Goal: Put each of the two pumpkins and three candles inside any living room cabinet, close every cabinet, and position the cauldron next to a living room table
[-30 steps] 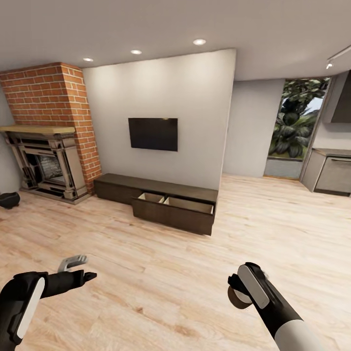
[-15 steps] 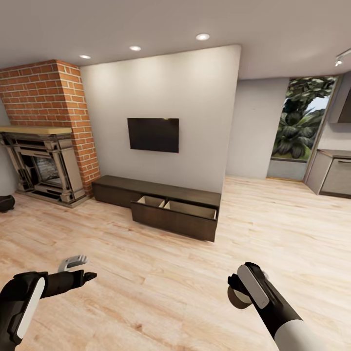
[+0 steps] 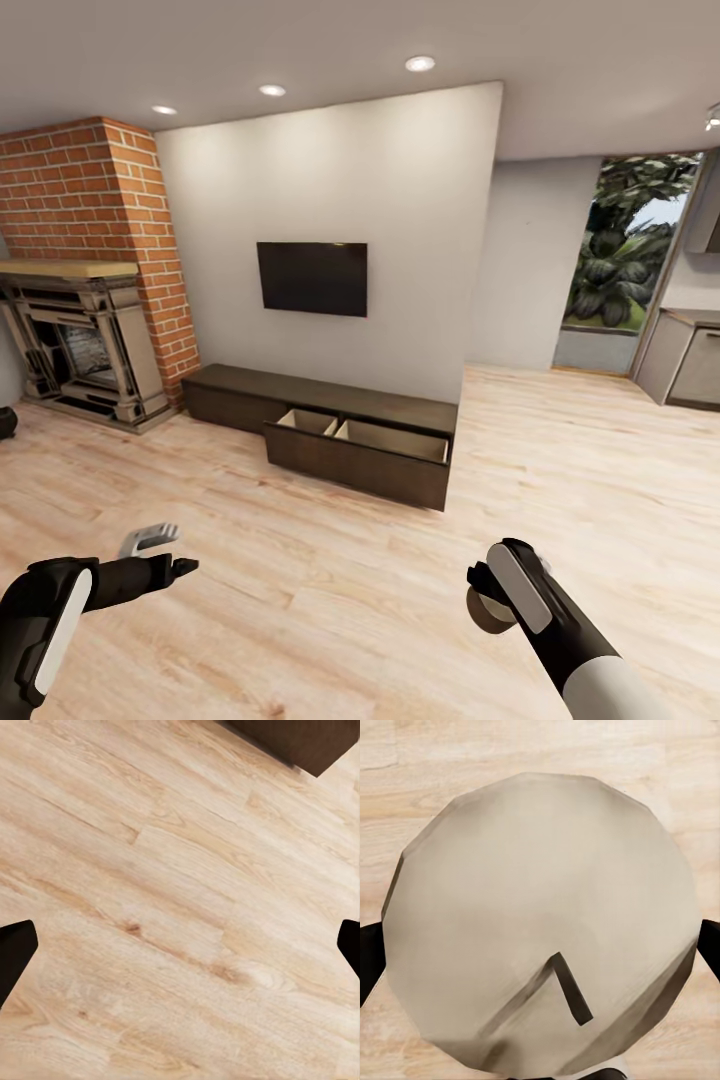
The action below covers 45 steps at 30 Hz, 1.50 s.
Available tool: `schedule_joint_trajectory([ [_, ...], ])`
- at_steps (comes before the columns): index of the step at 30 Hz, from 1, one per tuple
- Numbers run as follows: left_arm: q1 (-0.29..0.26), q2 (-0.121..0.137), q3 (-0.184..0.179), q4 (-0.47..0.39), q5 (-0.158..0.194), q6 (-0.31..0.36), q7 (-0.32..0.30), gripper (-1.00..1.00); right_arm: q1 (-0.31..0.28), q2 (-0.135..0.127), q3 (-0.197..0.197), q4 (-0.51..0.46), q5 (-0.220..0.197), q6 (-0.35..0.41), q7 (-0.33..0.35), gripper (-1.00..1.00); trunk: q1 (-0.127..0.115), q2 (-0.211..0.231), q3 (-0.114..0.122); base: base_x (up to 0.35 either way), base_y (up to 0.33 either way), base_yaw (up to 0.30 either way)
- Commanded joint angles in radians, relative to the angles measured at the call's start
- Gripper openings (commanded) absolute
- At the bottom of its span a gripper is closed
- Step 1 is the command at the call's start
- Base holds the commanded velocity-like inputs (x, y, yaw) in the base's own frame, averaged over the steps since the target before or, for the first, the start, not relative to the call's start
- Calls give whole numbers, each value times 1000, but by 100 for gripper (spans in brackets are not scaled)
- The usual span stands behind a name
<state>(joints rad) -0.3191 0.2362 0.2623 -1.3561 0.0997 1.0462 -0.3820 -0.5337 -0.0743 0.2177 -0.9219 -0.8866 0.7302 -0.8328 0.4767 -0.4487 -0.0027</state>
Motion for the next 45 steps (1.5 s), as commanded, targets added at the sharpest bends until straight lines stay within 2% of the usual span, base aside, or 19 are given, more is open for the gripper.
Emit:
schedule_joint_trajectory([
  [1,0,0,0,0,0,0,0,100,0,0,0,0,1,0,0,-100,0,0,0,314,0,0],
  [10,0,0,0,0,0,0,0,100,0,1,0,0,1,0,0,-100,0,0,0,314,16,0],
  [26,0,1,2,0,0,0,0,100,0,2,0,-1,0,0,0,-100,0,0,0,314,158,-7],
  [45,0,2,2,0,0,0,0,100,0,4,-3,-1,-9,0,0,-100,0,0,0,290,208,-258],
])
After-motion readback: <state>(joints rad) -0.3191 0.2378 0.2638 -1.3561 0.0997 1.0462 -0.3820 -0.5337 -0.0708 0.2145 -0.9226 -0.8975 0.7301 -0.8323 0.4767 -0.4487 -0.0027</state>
